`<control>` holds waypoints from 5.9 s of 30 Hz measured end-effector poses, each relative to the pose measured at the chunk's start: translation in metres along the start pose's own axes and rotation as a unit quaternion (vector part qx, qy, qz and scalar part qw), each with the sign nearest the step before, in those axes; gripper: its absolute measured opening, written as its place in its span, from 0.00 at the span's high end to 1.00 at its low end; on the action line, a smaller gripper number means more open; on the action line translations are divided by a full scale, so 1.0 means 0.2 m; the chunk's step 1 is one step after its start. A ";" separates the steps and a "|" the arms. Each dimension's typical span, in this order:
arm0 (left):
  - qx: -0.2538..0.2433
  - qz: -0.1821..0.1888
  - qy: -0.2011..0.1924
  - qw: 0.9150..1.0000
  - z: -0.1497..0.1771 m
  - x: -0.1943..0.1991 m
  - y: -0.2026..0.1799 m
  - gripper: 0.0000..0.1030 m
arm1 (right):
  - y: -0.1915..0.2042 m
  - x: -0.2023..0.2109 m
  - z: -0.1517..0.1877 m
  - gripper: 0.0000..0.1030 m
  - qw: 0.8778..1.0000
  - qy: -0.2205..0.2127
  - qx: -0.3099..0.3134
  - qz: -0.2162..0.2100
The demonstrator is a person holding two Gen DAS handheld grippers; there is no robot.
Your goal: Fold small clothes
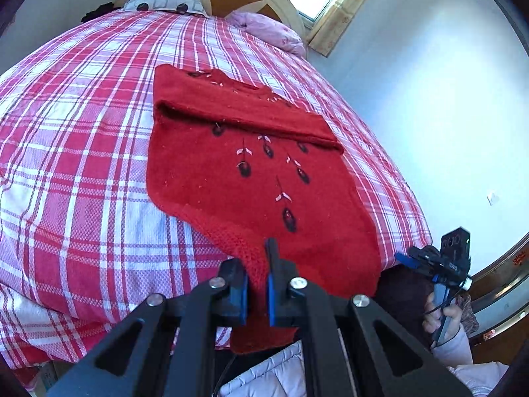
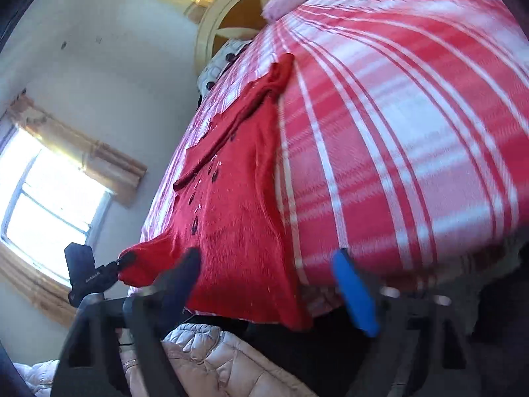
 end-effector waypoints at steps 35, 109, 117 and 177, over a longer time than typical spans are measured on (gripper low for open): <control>0.064 -0.099 0.006 0.993 -0.71 -0.46 0.37 0.84 | -0.07 -0.66 -0.94 0.73 0.995 0.015 -0.080 -0.058; -0.037 -0.097 -0.101 0.989 -0.77 -0.50 0.41 0.94 | 0.23 -0.49 -0.82 0.30 0.961 -0.023 0.233 0.144; -0.022 -0.066 -0.097 0.993 -0.76 -0.48 0.43 0.91 | 0.35 -0.68 -0.81 0.31 0.887 0.003 0.405 0.223; -0.112 -0.109 -0.062 0.986 -0.77 -0.68 0.34 0.91 | 0.41 -0.74 -0.92 0.91 0.939 -0.036 0.322 0.118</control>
Point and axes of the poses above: each gripper's, at about its wrist camera, not at the fingertips, and x roughly against the way its jaws point, y to its left, z to its underside, the point moved 3 cm from there along -x, roughly the way its jaws point, and after that the axes turned 1 degree about x, right-handed, at the moved point
